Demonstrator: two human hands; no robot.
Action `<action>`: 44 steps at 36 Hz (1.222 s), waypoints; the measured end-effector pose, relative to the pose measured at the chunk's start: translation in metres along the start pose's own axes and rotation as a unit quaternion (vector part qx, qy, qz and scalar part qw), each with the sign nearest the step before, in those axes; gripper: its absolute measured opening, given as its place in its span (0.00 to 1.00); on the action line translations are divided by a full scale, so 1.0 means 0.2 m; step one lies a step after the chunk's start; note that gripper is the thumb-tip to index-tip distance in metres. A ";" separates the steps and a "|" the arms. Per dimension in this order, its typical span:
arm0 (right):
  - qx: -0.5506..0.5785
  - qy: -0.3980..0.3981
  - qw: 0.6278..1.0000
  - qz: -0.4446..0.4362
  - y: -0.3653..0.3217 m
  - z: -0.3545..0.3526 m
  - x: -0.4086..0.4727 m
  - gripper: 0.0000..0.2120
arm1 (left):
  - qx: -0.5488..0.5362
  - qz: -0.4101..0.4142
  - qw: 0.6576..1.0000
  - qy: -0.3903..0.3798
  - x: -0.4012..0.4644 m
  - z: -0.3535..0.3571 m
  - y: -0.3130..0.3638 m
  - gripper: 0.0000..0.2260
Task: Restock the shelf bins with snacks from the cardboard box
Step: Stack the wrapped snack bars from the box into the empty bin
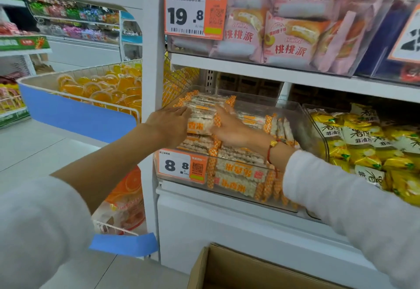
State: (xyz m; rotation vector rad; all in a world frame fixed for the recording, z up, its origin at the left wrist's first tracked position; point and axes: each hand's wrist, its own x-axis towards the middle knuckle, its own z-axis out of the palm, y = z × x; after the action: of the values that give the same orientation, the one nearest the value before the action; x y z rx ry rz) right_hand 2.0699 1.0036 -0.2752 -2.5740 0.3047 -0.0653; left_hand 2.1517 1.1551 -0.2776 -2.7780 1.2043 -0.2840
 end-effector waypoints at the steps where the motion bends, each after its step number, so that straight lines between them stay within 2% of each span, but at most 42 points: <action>1: -0.011 0.013 1.000 -0.009 0.02 0.01 -0.02 0.31 | 0.003 -0.004 1.000 -0.001 0.00 0.00 0.00 0.25; 5: -0.109 -0.014 0.993 -0.042 0.04 0.06 -0.05 0.26 | 0.032 -0.014 0.999 -0.015 -0.01 0.00 0.00 0.28; 10: -0.124 -0.008 0.992 -0.016 -0.02 0.05 -0.02 0.28 | 0.007 -0.040 0.999 -0.030 0.01 -0.03 0.03 0.26; 16: -0.114 0.051 0.991 -0.041 0.00 -0.01 -0.15 0.35 | -0.064 -0.059 0.994 0.071 -0.10 -0.09 0.09 0.24; 19: -0.083 0.047 0.994 -0.055 0.05 -0.05 -0.28 0.35 | -0.079 -0.055 0.989 0.115 -0.18 -0.09 0.10 0.25; 26: -0.078 0.064 0.991 -0.092 0.16 -0.04 -0.62 0.31 | -0.106 -0.066 0.981 0.149 -0.46 -0.10 0.17 0.21; 32: -0.096 0.040 0.990 -0.096 0.17 0.02 -0.80 0.23 | -0.152 -0.085 0.978 0.113 -0.61 -0.15 0.22 0.16; 37: -0.012 -0.007 0.997 -0.081 0.20 0.07 -0.95 0.12 | -0.214 -0.021 0.972 0.093 -0.73 -0.12 0.36 0.10; 41: -0.040 -0.100 0.994 -0.037 0.35 0.16 -1.10 0.10 | -0.164 0.066 0.984 0.006 -0.78 -0.04 0.56 0.11; 44: -0.074 -0.153 0.985 0.004 0.52 0.26 -1.21 0.11 | -0.125 0.100 0.985 -0.067 -0.82 0.10 0.73 0.12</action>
State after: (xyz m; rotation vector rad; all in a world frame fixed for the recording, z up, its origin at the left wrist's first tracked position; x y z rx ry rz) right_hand 1.8192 0.9998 -0.3709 -2.6769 0.2102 0.3660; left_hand 1.9421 1.1746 -0.3417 -2.7884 1.5659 0.0741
